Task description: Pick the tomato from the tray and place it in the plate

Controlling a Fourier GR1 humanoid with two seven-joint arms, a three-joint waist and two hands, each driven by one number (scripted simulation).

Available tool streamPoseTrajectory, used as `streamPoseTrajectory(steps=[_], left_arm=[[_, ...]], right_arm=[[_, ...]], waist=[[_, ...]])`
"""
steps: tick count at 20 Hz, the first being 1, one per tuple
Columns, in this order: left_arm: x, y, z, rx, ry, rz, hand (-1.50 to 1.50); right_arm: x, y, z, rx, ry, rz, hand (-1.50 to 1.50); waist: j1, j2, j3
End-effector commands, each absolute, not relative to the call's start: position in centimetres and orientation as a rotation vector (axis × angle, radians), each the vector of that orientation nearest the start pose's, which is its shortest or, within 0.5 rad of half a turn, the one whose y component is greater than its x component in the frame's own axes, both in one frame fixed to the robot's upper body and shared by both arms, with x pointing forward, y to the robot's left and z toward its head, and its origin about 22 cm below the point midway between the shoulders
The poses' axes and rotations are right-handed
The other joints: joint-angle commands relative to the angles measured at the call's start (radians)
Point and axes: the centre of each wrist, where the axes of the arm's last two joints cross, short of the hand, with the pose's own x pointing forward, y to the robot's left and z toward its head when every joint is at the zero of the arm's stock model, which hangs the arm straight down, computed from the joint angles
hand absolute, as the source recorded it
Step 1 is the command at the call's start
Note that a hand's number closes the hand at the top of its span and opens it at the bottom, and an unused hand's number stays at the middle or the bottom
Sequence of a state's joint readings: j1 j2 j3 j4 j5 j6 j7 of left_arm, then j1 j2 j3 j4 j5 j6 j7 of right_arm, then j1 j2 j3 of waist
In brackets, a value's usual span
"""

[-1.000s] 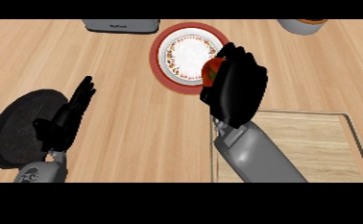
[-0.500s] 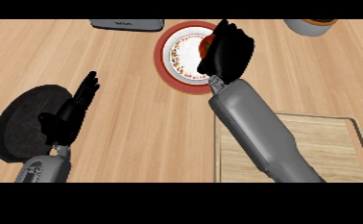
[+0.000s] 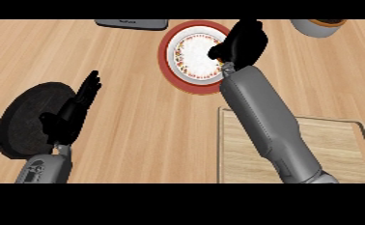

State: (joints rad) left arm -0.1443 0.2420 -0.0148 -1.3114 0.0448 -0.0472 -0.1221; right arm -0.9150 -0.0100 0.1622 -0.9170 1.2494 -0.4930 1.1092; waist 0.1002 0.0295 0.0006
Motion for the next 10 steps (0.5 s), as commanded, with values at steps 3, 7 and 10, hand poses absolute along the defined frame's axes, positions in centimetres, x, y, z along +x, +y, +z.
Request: streamPoseTrajectory(steps=[3, 7, 10], left_arm=[[28.3, 27.1, -0.7, 0.08, -1.559, -0.216, 0.0], [27.2, 28.3, -0.9, 0.099, -1.553, -0.214, 0.0], [27.2, 29.2, -1.4, 0.107, -1.521, -0.202, 0.0]], right_arm=[[41.2, -8.8, 9.7, -1.23, -1.178, -0.145, -1.5], [41.4, -8.9, 11.6, -1.191, -1.35, -0.347, -1.5], [40.7, -9.9, 9.2, -1.152, -1.381, -0.469, -1.5]], waist=[[-0.001, 0.003, 0.002], [-0.008, -0.013, 0.002], [-0.024, -0.012, 0.001]])
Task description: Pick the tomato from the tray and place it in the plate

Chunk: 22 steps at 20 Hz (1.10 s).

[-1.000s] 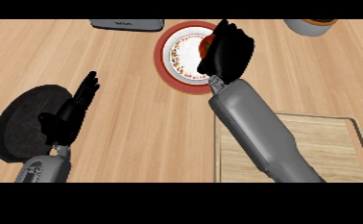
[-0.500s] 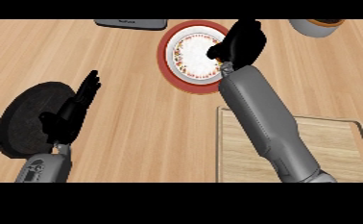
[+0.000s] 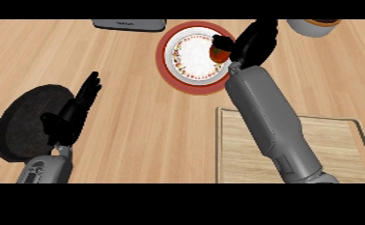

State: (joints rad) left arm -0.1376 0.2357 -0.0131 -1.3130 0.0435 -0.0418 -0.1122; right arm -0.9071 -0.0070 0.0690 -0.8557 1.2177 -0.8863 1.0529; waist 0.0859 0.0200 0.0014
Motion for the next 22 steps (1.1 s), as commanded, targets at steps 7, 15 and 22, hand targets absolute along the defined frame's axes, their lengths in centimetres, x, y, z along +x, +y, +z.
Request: streamPoseTrajectory(steps=[7, 15, 22], left_arm=[[26.9, 29.6, -1.8, 0.142, -1.512, -0.166, 0.0], [25.7, 30.8, -0.7, 0.148, -1.515, -0.129, 0.0], [26.1, 30.5, -2.1, 0.145, -1.531, -0.136, 0.0]], right_arm=[[36.5, -9.6, 5.0, -1.008, -1.473, -0.621, -1.5], [27.3, -9.8, -0.6, -0.998, -1.552, -0.495, -1.5], [23.8, -11.7, -1.5, -0.995, -1.533, -0.415, -1.5]], waist=[[-0.062, -0.02, -0.001], [-0.088, -0.023, -0.001], [-0.087, -0.02, -0.001]])
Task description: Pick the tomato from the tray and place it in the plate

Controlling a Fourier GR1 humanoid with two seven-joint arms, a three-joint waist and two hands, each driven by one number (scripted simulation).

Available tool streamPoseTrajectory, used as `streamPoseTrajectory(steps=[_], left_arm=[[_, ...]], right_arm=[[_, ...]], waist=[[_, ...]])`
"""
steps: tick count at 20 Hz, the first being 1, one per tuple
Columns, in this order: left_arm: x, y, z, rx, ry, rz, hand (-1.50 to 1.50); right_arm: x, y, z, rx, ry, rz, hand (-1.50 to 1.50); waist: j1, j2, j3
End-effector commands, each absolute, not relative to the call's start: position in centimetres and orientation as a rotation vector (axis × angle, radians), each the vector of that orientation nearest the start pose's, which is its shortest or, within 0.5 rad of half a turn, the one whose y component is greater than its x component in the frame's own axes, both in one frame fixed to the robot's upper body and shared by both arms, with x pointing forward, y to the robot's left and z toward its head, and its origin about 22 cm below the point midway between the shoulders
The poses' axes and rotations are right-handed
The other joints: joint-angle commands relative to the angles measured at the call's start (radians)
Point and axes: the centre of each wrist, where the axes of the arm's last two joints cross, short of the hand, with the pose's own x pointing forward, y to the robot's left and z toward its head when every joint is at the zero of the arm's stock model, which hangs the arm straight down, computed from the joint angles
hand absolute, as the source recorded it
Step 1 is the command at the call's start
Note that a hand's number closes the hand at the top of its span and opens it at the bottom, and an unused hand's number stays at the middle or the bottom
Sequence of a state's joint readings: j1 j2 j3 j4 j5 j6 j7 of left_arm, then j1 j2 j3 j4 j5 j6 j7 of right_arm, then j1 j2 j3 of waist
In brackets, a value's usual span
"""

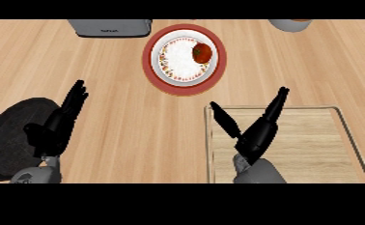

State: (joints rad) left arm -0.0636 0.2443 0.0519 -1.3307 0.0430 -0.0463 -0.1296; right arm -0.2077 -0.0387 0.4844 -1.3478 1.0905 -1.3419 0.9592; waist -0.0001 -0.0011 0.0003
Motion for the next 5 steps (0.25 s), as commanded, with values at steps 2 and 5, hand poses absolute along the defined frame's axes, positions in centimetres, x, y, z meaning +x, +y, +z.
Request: streamPoseTrajectory(steps=[2, 5], left_arm=[[25.3, 30.6, -2.5, 0.158, -1.522, -0.148, 0.0], [25.1, 30.2, -1.6, 0.166, -1.509, -0.127, 0.0]], right_arm=[[22.5, -12.4, -3.7, -0.997, -1.495, -0.423, -1.5], [22.1, -12.3, -3.9, -1.031, -1.544, -0.451, -1.5]], waist=[[0.001, 0.001, 0.0], [0.001, 0.001, 0.0]])
